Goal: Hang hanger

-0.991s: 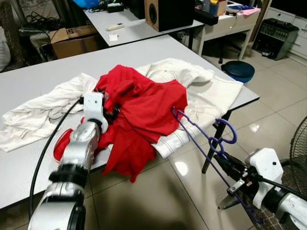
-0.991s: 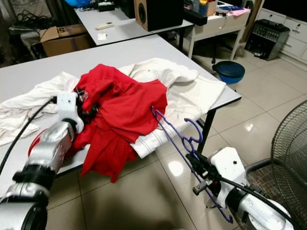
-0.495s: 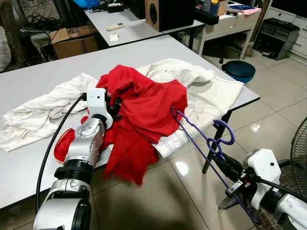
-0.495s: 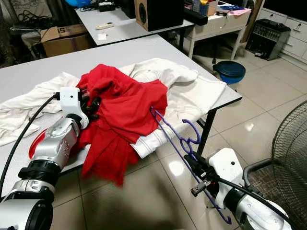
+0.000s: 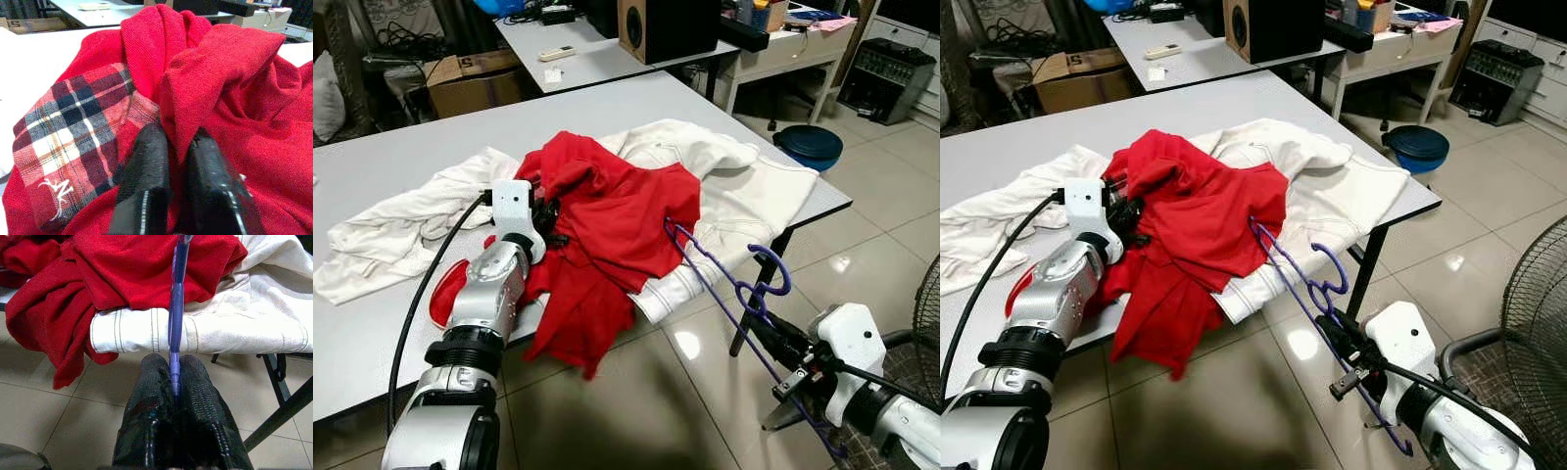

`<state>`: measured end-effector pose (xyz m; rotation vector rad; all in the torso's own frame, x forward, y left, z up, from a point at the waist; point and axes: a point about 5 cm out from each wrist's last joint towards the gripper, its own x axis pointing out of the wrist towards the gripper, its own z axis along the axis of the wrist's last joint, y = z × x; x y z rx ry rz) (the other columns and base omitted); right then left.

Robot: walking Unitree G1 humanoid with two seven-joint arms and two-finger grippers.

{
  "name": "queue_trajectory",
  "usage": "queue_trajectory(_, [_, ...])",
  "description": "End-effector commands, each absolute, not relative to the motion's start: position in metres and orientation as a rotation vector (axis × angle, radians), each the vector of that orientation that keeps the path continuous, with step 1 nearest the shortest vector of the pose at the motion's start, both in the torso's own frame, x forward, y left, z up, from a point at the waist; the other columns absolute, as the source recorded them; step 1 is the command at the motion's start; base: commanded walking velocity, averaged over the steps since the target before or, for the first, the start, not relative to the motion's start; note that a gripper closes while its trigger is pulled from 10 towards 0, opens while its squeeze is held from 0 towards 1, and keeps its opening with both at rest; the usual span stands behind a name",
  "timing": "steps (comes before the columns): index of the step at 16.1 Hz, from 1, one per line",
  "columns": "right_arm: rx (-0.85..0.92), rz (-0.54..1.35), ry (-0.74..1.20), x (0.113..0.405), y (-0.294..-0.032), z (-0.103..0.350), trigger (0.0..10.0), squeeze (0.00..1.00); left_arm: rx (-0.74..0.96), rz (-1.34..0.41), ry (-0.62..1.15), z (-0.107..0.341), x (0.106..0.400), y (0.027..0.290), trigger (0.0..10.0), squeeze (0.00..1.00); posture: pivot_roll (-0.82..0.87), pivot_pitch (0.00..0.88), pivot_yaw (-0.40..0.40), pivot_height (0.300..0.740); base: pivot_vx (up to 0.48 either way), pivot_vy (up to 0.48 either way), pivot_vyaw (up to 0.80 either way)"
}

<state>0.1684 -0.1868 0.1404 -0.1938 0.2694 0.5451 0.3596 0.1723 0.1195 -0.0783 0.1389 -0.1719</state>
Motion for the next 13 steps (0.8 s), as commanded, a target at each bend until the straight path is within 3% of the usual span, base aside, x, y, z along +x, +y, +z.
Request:
queue_trajectory(1, [-0.2,0.561,0.258,0.17,-0.185,0.142,10.0,0.0,-0.08,-0.184,0.14,0.122,0.362,0.17,0.0,0.0,-0.2,0.0,0.089,0.74,0.0,0.0,0.0])
queue_trajectory(3, [-0.201,0.56,0.255,0.171,-0.185,0.142,10.0,0.0,-0.102,-0.202,0.131,0.126,0.366,0.167,0.0,0.0,-0.2,0.0,0.089,0.74,0.0,0.0,0.0])
queue_trajectory(6, [-0.206,0.549,0.248,0.173,-0.186,0.142,10.0,0.0,-0.193,-0.312,0.018,0.165,0.379,0.159,0.0,0.0,-0.19,0.0,0.095,0.74,0.0,0.0,0.0])
queue_trajectory(8, [-0.206,0.532,0.232,0.176,-0.185,0.142,10.0,0.0,-0.366,-0.279,-0.165,0.229,0.395,0.175,0.0,0.0,-0.19,0.0,0.106,0.74,0.0,0.0,0.0])
queue_trajectory(13, [-0.201,0.482,0.183,0.184,-0.181,0.14,10.0,0.0,-0.617,-0.252,-0.468,0.327,0.399,0.215,0.0,0.0,-0.16,0.0,0.124,0.74,0.0,0.0,0.0])
